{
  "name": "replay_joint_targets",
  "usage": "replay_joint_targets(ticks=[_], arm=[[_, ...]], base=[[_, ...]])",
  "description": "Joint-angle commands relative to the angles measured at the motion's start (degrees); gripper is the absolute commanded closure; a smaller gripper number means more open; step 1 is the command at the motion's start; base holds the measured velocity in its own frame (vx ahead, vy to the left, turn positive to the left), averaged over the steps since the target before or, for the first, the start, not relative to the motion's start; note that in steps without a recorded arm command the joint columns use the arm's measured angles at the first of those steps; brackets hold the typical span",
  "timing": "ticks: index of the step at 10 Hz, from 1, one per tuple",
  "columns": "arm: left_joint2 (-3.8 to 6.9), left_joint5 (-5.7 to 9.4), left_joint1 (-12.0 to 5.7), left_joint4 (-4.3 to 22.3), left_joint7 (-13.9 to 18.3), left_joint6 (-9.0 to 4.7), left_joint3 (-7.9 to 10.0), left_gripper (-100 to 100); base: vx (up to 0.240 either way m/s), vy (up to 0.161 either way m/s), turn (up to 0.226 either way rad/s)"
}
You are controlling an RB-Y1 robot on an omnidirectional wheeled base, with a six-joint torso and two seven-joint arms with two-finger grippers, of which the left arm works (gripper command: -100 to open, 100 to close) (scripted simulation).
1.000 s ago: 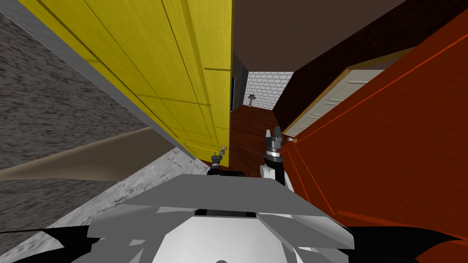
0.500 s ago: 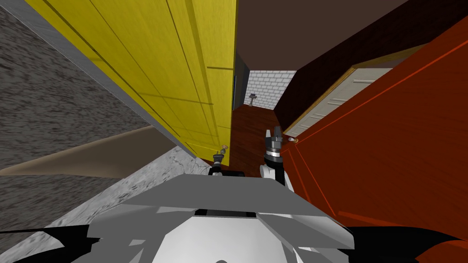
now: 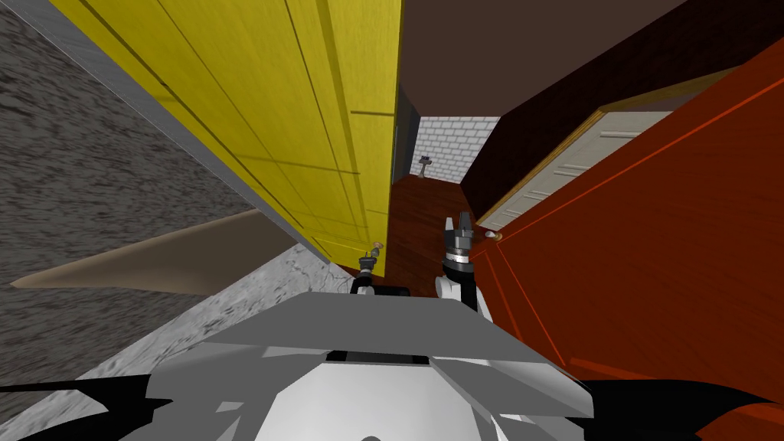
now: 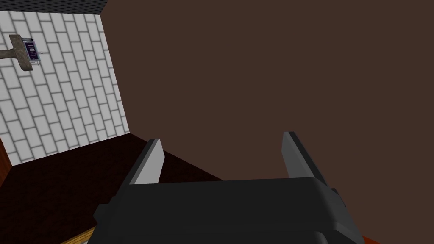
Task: Push the door open
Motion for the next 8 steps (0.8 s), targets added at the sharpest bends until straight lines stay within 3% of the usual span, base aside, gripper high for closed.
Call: replay_joint_targets(ticks=[1, 4, 5, 6, 8], arm=[[-1.44, -0.41, -0.72, -1.66, -0.45, 0.24, -0.78, -100], [-1.66, -0.38, -0.79, -1.76, -0.60, 0.46, -0.69, -100], [-0.77, 0.10, 0.30, -0.93, -1.05, 1.00, 0.33, -100], [-0.77, 0.10, 0.30, -0.93, -1.05, 1.00, 0.33, 100], [-0.77, 0.10, 0.30, -0.93, -1.05, 1.00, 0.33, 100]], base=[[-0.006, -0.005, 0.011], [-0.001, 0.002, 0.008], [0.017, 0.022, 0.040], [0.016, 0.015, -0.013], [-0.011, -0.007, 0.002]])
